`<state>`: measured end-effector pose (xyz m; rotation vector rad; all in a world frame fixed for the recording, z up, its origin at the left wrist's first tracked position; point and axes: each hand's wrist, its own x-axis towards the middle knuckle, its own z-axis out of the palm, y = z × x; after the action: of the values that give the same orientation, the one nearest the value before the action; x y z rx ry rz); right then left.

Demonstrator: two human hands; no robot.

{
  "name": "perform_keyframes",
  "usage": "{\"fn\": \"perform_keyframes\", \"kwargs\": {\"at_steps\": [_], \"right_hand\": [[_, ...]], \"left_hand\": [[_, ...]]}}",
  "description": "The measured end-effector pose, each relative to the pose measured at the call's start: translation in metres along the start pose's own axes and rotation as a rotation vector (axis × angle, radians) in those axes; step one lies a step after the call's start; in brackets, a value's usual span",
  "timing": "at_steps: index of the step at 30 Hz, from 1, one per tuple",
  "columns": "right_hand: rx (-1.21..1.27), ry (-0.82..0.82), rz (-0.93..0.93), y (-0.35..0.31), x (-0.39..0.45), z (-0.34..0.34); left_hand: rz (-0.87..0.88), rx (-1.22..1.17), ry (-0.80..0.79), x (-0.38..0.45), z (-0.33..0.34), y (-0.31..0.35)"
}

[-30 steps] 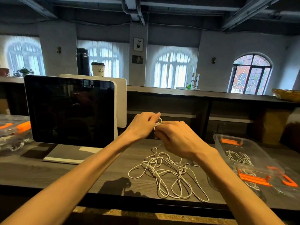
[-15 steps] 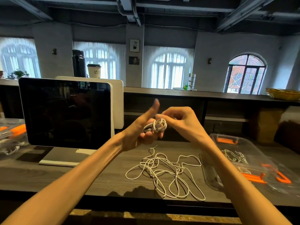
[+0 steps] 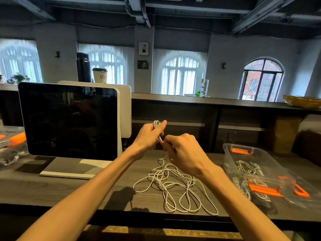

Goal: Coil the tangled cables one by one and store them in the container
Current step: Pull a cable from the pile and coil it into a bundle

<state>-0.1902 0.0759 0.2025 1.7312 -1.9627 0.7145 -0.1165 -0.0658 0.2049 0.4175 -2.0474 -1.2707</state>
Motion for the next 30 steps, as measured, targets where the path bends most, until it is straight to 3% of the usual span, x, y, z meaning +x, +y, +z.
{"fn": "perform_keyframes", "kwargs": {"at_steps": [4,7,10,14,18,22,27,30], "right_hand": [[-0.086,-0.047,-0.094,-0.003,0.0,-0.013],[-0.12,0.005,-0.216,0.005,0.006,-0.026],[-0.079,0.077,-0.278,0.011,0.012,-0.035],[0.192,-0.014,-0.2,0.011,0.015,-0.043],[0.45,-0.057,0.027,0.013,0.014,-0.049],[0.712,-0.113,0.305,0.018,0.015,-0.048],[1.105,-0.021,0.529,0.024,0.007,-0.037],[0.904,0.147,0.447,0.021,0.002,-0.027]], "left_hand": [[0.027,0.194,-0.005,0.002,-0.001,-0.004],[-0.131,0.215,-0.236,-0.005,-0.004,0.007],[-0.278,0.031,-0.426,-0.009,-0.004,0.008],[-0.386,-0.188,-0.607,-0.01,-0.007,0.008],[-0.348,-0.286,-0.746,-0.022,-0.013,0.017],[-0.061,-0.038,-0.662,-0.033,-0.007,0.026],[0.025,-0.144,-0.437,-0.036,-0.001,0.027],[0.039,-0.27,-0.336,-0.034,0.0,0.022]]}}
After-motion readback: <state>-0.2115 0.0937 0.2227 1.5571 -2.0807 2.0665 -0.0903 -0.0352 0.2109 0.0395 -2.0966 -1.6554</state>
